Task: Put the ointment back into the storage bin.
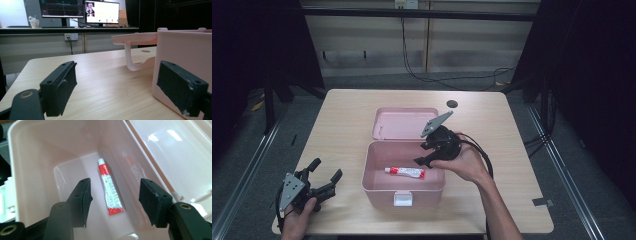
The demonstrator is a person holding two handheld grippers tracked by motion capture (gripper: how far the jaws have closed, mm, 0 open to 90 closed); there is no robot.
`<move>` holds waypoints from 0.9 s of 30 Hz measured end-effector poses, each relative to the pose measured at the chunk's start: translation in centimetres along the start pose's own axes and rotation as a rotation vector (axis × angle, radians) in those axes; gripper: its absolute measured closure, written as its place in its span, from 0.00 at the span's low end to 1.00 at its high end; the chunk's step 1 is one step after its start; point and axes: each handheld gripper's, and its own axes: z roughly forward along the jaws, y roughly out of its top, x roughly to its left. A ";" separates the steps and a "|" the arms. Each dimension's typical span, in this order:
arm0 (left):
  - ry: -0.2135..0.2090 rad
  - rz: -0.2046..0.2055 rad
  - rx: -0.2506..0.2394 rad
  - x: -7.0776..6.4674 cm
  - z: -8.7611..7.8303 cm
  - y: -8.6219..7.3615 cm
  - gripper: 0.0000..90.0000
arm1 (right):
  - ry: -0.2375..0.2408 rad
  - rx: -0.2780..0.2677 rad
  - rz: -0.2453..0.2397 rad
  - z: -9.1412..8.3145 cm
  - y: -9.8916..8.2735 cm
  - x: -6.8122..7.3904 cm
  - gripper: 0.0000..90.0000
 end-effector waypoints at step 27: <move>0.002 0.001 0.001 0.0 0.0 0.0 0.17 | -0.086 -0.201 0.117 -6.1 -5.8 -1.1 0.43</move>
